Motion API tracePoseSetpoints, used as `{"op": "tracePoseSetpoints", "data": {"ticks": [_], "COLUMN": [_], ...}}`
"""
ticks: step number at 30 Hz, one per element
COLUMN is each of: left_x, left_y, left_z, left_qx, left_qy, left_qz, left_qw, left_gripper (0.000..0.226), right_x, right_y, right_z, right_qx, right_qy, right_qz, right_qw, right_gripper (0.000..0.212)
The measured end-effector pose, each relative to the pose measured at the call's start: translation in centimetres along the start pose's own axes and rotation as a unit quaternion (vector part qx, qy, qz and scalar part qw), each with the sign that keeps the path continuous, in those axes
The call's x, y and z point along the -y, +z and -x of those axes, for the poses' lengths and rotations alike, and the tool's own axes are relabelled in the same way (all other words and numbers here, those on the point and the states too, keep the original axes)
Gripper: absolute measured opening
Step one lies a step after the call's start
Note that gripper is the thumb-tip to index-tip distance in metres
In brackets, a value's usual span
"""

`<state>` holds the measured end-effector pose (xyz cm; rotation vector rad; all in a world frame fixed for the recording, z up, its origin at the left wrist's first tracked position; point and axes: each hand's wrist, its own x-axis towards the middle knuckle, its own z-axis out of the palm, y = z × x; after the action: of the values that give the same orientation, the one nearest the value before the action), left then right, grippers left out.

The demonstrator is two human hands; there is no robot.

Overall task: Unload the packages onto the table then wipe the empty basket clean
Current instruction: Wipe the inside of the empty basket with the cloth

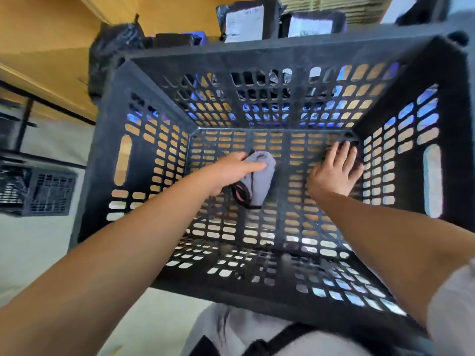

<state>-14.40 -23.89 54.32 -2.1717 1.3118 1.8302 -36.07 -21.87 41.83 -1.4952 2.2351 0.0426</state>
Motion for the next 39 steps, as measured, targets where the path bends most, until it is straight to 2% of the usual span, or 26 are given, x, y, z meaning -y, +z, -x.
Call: {"op": "tracePoseSetpoints", "data": {"ticks": [1, 3, 5, 7, 9, 11, 13, 14, 15, 17, 18, 20, 21, 23, 25, 26, 30, 32, 34, 36, 39], "left_x": [-0.2, -0.5, -0.8, -1.1, -1.1, -1.2, -1.2, -1.2, -1.0, -0.8, -0.8, -1.0, -1.2, -1.8, -2.6, -3.0, -3.7, -3.8, -4.1, -5.3, -8.1], "left_y": [-0.1, -0.3, -0.4, -0.3, 0.0, -0.1, -1.0, -1.6, -2.2, -3.3, -3.8, -5.0, -5.6, -7.5, -9.2, -9.9, -11.9, -12.5, -12.7, -12.6, -13.1], "left_z": [0.7, 1.5, 2.0, 2.8, 3.0, 3.5, 4.2, 4.5, 4.6, 5.1, 5.6, 5.9, 6.0, 6.5, 7.4, 7.7, 7.9, 7.7, 7.7, 7.8, 7.0], "left_qx": [-0.016, -0.050, -0.091, -0.138, -0.159, -0.111, -0.018, 0.022, 0.055, 0.092, 0.087, 0.014, -0.040, -0.147, -0.212, -0.219, -0.228, -0.265, -0.290, -0.290, -0.290], "left_qy": [0.003, 0.007, 0.011, 0.023, 0.037, 0.049, 0.040, 0.037, 0.035, 0.039, 0.049, 0.124, 0.179, 0.265, 0.337, 0.366, 0.432, 0.476, 0.522, 0.539, 0.449], "left_qz": [0.018, 0.058, 0.081, 0.088, 0.120, 0.208, 0.276, 0.271, 0.246, 0.133, 0.057, -0.090, -0.148, -0.225, -0.273, -0.295, -0.360, -0.345, -0.302, -0.290, -0.367], "left_qw": [1.000, 0.997, 0.992, 0.986, 0.979, 0.971, 0.960, 0.962, 0.967, 0.986, 0.993, 0.988, 0.972, 0.926, 0.876, 0.855, 0.795, 0.764, 0.743, 0.735, 0.761], "left_gripper": [0.058, 0.059, 0.061, 0.052, 0.036, 0.026, 0.039, 0.047, 0.053, 0.053, 0.049, 0.029, 0.018, 0.020, 0.023, 0.023, 0.022, 0.023, 0.027, 0.038, 0.066], "right_x": [1.4, 3.9, 5.8, 7.9, 9.8, 10.9, 11.1, 10.9, 10.6, 10.1, 9.9, 9.7, 9.4, 8.9, 8.1, 7.7, 6.3, 6.0, 5.9, 6.2, 7.1], "right_y": [-1.1, -3.0, -3.9, -5.0, -6.0, -6.5, -7.2, -7.4, -7.5, -7.7, -8.0, -8.4, -8.6, -9.1, -9.4, -9.5, -9.7, -9.8, -9.8, -9.8, -8.8], "right_z": [0.5, 1.6, 2.8, 4.6, 5.5, 5.6, 5.8, 5.8, 5.8, 5.9, 6.1, 6.0, 5.7, 5.5, 5.3, 5.5, 6.4, 6.8, 6.7, 6.4, 5.5], "right_qx": [0.020, 0.030, 0.036, 0.112, 0.222, 0.316, 0.361, 0.369, 0.365, 0.322, 0.305, 0.276, 0.261, 0.220, 0.187, 0.167, 0.068, 0.050, 0.049, 0.033, 0.008], "right_qy": [0.033, 0.042, -0.014, -0.042, -0.026, 0.009, -0.010, -0.030, -0.044, -0.048, -0.047, -0.028, -0.015, -0.013, -0.022, -0.026, -0.060, -0.079, -0.090, -0.116, -0.176], "right_qz": [-0.031, -0.112, -0.252, -0.420, -0.527, -0.572, -0.574, -0.566, -0.547, -0.466, -0.421, -0.345, -0.311, -0.246, -0.166, -0.122, 0.010, 0.063, 0.067, 0.088, 0.130], "right_qw": [0.999, 0.992, 0.967, 0.899, 0.820, 0.757, 0.735, 0.736, 0.753, 0.823, 0.853, 0.897, 0.914, 0.944, 0.968, 0.978, 0.996, 0.994, 0.992, 0.989, 0.976], "right_gripper": [0.069, 0.061, 0.036, 0.017, 0.018, 0.025, 0.046, 0.053, 0.054, 0.045, 0.034, 0.025, 0.025, 0.023, 0.023, 0.021, 0.020, 0.022, 0.025, 0.028, 0.038]}}
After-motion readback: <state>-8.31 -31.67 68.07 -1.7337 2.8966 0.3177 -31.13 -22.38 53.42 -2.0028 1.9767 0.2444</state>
